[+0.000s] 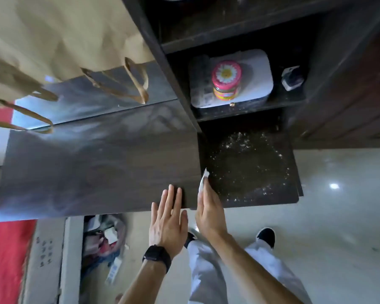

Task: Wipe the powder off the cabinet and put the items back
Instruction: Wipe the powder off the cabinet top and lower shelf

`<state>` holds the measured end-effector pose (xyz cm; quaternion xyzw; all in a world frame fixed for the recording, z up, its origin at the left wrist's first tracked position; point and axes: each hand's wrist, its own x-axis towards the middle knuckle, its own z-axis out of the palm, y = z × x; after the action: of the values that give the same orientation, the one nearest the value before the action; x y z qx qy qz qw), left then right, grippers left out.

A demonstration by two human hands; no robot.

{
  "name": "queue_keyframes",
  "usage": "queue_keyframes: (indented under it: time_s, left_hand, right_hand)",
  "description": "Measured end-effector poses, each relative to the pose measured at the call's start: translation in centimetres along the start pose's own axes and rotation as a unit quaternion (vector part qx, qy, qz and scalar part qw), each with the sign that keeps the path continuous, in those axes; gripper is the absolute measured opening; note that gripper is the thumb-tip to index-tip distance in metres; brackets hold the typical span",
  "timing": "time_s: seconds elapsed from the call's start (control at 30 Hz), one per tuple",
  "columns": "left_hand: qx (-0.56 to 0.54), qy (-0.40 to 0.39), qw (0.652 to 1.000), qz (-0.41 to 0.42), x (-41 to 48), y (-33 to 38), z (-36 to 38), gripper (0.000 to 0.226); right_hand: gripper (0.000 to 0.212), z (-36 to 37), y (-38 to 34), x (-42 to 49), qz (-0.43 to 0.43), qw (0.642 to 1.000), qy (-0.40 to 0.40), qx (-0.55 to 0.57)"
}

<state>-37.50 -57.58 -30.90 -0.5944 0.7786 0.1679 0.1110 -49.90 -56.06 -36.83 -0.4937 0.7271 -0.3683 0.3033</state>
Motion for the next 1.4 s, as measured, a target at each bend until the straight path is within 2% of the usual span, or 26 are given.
queue_keyframes:
  time_s: [0.13,0.27,0.33,0.43,0.5,0.6,0.73,0.9,1.07,1.27,1.4]
  left_hand:
    - [0.019,0.020,0.999,0.026,2.5,1.8,-0.1,0.057]
    - [0.053,0.044,0.996,0.056,6.4,3.8,0.6,0.060]
    - [0.053,0.061,0.995,0.060,7.7,4.3,0.8,0.063]
    - [0.043,0.080,0.992,0.084,8.1,4.0,1.3,0.067]
    - [0.036,0.092,0.991,0.092,8.1,3.8,1.5,0.068]
    - [0.037,0.099,0.990,0.097,8.1,3.6,1.6,0.070]
    - [0.045,0.086,0.991,0.088,8.3,3.5,1.7,0.073]
    - [0.049,0.075,0.993,0.083,8.3,3.7,1.4,0.074]
    - [0.048,0.068,0.993,0.083,8.5,3.4,1.6,0.074]
    - [0.044,0.071,0.993,0.088,8.7,3.1,2.0,0.076]
    - [0.044,0.083,0.991,0.098,8.8,2.9,2.2,0.081]
  right_hand:
    - [0.040,-2.0,1.8,0.9,0.126,0.990,0.011,0.068]
    - [0.033,-3.4,5.7,0.6,0.195,0.980,-0.043,0.024]
    - [0.023,-3.4,7.2,0.3,0.172,0.985,-0.023,0.020]
    - [0.018,-2.5,8.4,-0.2,0.070,0.997,0.004,-0.015]
    - [0.019,-1.4,9.1,-0.2,0.028,0.997,0.034,-0.067]
    - [0.028,0.1,9.3,0.4,0.017,0.990,0.048,-0.132]
    - [0.042,1.8,9.4,-0.2,-0.022,0.977,-0.020,-0.210]
    - [0.075,1.4,10.6,-2.5,-0.064,0.948,-0.140,-0.278]
    - [0.062,1.1,11.8,-2.9,-0.093,0.933,-0.188,-0.292]
    - [0.065,1.0,12.8,0.2,-0.117,0.918,-0.207,-0.318]
    - [0.078,1.5,12.7,2.8,-0.106,0.897,-0.227,-0.365]
